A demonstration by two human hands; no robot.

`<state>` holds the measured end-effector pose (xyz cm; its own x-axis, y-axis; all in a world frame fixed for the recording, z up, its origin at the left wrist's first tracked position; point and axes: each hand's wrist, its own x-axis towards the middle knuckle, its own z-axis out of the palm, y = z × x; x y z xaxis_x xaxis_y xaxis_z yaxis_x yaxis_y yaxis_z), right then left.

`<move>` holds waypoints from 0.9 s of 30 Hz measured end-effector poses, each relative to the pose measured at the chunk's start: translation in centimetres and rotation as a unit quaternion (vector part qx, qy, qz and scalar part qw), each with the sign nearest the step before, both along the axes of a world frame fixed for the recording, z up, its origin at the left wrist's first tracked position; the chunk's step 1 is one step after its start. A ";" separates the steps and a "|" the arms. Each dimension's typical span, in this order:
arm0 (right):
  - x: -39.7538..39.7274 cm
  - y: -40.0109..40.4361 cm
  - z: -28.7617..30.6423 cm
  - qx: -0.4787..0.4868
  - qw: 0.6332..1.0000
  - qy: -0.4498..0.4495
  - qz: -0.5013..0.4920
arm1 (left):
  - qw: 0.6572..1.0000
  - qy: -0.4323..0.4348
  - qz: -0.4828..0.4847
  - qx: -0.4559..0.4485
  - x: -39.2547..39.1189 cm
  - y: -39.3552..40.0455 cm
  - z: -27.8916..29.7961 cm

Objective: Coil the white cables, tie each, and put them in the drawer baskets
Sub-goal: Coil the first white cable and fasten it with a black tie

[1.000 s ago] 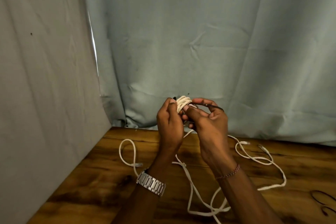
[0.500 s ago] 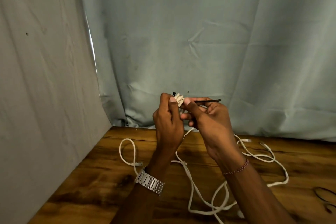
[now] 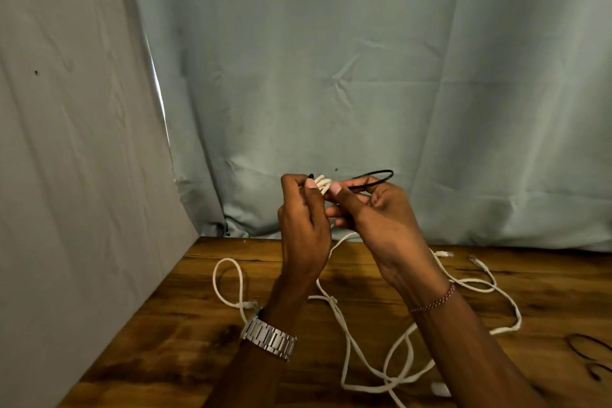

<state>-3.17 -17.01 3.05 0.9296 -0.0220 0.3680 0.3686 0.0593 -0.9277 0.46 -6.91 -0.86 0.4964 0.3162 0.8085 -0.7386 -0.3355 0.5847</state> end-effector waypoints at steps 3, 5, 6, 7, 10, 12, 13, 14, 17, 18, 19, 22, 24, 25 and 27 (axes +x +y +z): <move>-0.1 -0.9 0.2 -0.112 0.990 -0.062 -0.062 | 0.999 -0.006 -0.035 0.017 0.1 -0.1 -0.3; 0.2 -1.6 0.0 -0.194 0.959 -0.141 -0.151 | 0.997 0.013 -0.070 0.020 0.2 -0.2 -0.4; 0.4 -1.8 -0.1 -0.211 0.944 -0.174 -0.185 | 0.995 0.028 -0.094 0.013 0.3 -0.1 -0.4; 0.6 -2.0 -0.1 -0.209 0.937 -0.197 -0.201 | 0.992 0.043 -0.118 0.005 0.4 0.0 -0.4; 1.2 -2.1 -0.3 -0.157 0.943 -0.225 -0.189 | 0.980 0.076 -0.182 -0.013 0.3 0.4 0.0; 1.4 -2.1 -0.4 -0.131 0.950 -0.221 -0.178 | 0.971 0.092 -0.220 -0.021 0.1 0.5 0.3; 1.6 -2.1 -0.5 -0.126 0.952 -0.216 -0.176 | 0.967 0.097 -0.235 -0.020 0.0 0.5 0.4; 1.6 -2.1 -0.5 -0.125 0.953 -0.213 -0.176 | 0.965 0.101 -0.243 -0.015 -0.2 0.5 0.5; 1.9 -2.5 -0.5 -0.124 0.954 -0.207 -0.177 | 0.960 0.104 -0.261 0.013 -0.5 0.8 0.8; 1.9 -2.6 -0.5 -0.121 0.955 -0.206 -0.174 | 0.958 0.104 -0.265 0.019 -0.6 0.8 0.8; 1.9 -2.7 -0.5 -0.120 0.956 -0.207 -0.171 | 0.957 0.103 -0.269 0.024 -0.7 0.9 0.8; 1.7 -2.7 -0.3 -0.107 0.956 -0.216 -0.168 | 0.958 0.103 -0.264 0.038 -0.7 1.1 0.7; 1.4 -2.7 0.1 -0.077 0.955 -0.231 -0.168 | 0.961 0.104 -0.252 0.043 -0.5 1.2 0.5; 1.1 -2.8 0.4 -0.057 0.954 -0.239 -0.170 | 0.962 0.106 -0.247 0.044 -0.4 1.3 0.4; 0.8 -3.0 0.8 -0.023 0.952 -0.247 -0.178 | 0.963 0.107 -0.240 0.050 -0.2 1.4 0.1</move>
